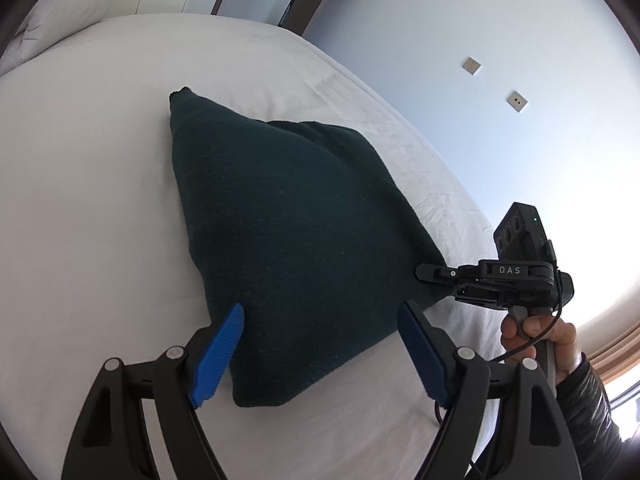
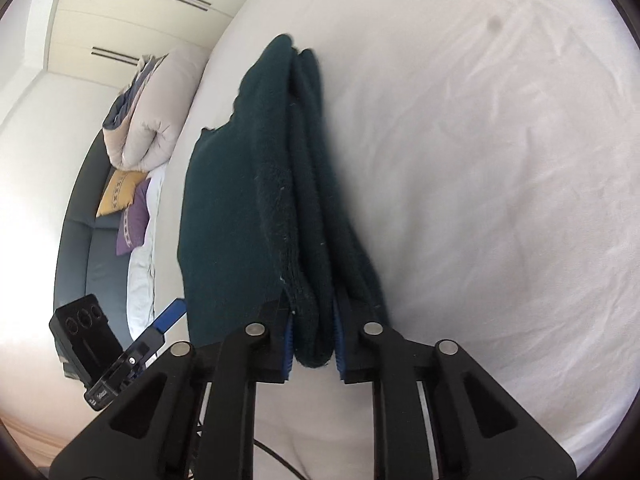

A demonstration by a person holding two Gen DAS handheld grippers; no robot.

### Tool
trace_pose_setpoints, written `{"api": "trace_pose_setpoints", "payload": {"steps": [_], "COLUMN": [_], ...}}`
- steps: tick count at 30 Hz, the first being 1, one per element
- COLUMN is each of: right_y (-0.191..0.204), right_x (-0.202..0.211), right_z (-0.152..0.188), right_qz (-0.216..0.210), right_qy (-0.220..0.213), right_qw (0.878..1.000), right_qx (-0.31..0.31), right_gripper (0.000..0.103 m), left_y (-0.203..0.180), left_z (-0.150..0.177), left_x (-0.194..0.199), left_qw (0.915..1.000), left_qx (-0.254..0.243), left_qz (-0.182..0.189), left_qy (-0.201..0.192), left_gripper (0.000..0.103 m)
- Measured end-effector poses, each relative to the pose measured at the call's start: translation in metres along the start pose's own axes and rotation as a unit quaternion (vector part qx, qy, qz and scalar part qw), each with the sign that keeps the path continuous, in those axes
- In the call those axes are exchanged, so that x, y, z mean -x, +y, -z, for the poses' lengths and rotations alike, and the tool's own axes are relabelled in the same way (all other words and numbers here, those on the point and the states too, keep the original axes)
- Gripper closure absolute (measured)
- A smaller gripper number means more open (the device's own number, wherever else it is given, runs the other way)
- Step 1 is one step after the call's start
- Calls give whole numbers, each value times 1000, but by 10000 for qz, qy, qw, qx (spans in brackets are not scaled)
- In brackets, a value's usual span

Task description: Fold small clothes

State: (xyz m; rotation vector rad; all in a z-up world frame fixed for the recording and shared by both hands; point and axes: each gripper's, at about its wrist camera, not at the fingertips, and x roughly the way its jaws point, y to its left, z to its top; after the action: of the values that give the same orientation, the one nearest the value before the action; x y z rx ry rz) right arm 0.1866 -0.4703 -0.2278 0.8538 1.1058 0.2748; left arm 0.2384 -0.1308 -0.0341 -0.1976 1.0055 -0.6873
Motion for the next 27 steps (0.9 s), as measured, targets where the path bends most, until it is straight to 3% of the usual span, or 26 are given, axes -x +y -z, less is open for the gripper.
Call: {"api": "trace_pose_setpoints", "payload": {"steps": [5, 11, 14, 17, 18, 19, 25, 27], "right_y": [-15, -43, -39, -28, -25, -21, 1, 1], "right_x": [-2, 8, 24, 45, 52, 59, 53, 41], "right_z": [2, 5, 5, 0, -2, -3, -25, -37], "right_qz": [-159, -766, -594, -274, -252, -273, -422, -395], "right_qy": [-28, 59, -99, -497, -603, -753, -650, -489], "right_qw": [9998, 9958, 9970, 9979, 9975, 9965, 9967, 9978], "right_qx": [-86, -507, -484, -300, -267, -231, 222, 231], "right_gripper": [93, 90, 86, 58, 37, 30, 30, 30], "left_y": [-1, -5, -4, -3, -1, 3, 41, 58], "left_z": [0, -1, -5, -10, -14, -19, -50, -60], "left_x": [-1, -1, 0, 4, 5, 7, 12, 1], "left_qw": [9999, 9993, 9988, 9982, 9981, 9981, 9976, 9964], "left_qx": [-27, -174, -181, -265, -283, -260, 374, 709], "left_qz": [-113, -304, -440, -534, -544, -558, -400, -327], "left_qy": [61, 98, 103, 19, -11, -63, -418, -332], "left_gripper": [23, 21, 21, 21, 20, 18, 6, 6]}}
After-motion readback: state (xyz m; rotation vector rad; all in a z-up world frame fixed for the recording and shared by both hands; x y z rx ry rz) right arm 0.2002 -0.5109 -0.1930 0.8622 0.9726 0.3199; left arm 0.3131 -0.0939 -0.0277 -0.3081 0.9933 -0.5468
